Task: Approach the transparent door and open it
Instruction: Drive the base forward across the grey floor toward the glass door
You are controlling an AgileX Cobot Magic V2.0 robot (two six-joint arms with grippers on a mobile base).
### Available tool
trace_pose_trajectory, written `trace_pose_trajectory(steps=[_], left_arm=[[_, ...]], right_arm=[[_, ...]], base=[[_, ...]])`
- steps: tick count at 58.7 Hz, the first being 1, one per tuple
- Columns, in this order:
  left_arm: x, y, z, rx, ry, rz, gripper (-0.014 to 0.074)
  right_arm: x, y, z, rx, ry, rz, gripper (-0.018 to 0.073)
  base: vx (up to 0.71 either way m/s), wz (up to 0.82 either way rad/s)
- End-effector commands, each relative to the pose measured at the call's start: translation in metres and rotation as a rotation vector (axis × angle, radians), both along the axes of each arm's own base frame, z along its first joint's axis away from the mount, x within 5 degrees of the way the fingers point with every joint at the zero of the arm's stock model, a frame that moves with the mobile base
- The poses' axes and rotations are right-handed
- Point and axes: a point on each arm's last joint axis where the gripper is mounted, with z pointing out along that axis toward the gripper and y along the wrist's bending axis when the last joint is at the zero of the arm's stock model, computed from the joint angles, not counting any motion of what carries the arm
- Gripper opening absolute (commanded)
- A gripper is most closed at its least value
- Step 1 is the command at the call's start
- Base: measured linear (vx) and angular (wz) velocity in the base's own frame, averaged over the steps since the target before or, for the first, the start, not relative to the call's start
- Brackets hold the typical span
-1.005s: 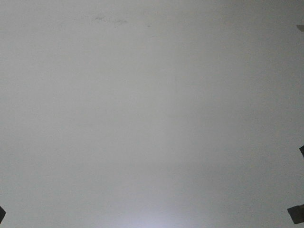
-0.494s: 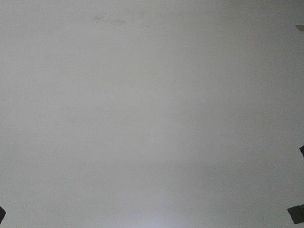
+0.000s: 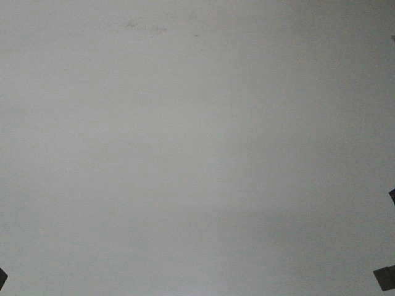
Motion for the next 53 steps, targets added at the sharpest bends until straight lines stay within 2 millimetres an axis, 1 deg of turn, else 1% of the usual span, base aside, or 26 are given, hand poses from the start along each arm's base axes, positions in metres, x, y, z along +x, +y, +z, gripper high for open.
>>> trace_pose_trajectory(steps=[1,31,53], left_arm=[[0.0003,0.0001,0.0045,-0.026,-0.08,0.002,-0.0006],[0.0003,0.0001,0.0045,-0.026,-0.08,0.002,-0.0006],[0.0003,0.0001,0.0045,-0.026,-0.08,0.002,-0.0006]], right_arm=[[-0.0011,-0.0016,0.0062,0.011,-0.08,-0.017,-0.0009],[-0.0011,-0.0016,0.0062,0.011,-0.08,-0.017,-0.0009],[-0.0011,-0.0016,0.0062,0.011,-0.08,-0.017,-0.0009]], base=[[0.05,-0.03],[0.07,-0.08],[0.15,-0.02]])
